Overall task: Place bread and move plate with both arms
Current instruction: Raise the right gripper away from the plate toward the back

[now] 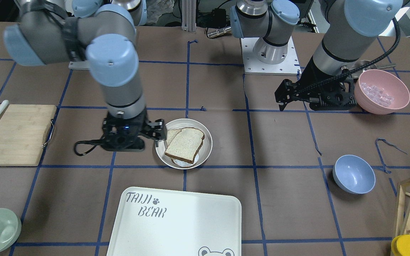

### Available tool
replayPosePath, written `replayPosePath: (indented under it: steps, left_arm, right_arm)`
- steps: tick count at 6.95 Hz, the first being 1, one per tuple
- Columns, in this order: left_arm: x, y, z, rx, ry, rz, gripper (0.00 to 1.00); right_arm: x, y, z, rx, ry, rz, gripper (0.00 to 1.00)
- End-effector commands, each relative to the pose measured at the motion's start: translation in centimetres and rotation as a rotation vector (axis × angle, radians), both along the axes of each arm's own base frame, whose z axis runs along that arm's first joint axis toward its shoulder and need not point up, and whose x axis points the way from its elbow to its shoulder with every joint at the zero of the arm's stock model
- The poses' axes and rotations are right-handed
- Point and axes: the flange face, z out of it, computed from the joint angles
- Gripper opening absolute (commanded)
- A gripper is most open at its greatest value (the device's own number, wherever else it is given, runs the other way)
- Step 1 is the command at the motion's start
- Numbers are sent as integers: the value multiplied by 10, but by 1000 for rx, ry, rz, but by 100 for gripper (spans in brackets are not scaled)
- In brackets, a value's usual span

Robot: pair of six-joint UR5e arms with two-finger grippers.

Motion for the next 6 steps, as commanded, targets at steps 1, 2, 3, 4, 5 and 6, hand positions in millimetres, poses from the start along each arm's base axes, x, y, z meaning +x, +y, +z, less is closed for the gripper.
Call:
replayPosePath:
  steps: [1,2,3,4,5,6]
  left_arm:
    - [0,-2,-5,11,2,0,100]
    - [0,0,-10,44,4,6,100]
    - [2,-6,-20,65,10,0,100]
    - [1,-12,-29,67,12,2,100]
    - [1,-14,-31,65,11,17,100]
    - [0,-27,-44,28,22,21,100]
  right_arm:
    - [-103,-35,64,-28,4,11,100]
    - [-125,-37,72,-4,3,-19,100]
    - [-130,-35,81,-24,2,-48,100]
    - [-129,-28,95,-44,-6,-61,100]
    - [-125,-23,105,-55,-13,-59,100]
    - [-117,-16,115,-55,-15,-90,100]
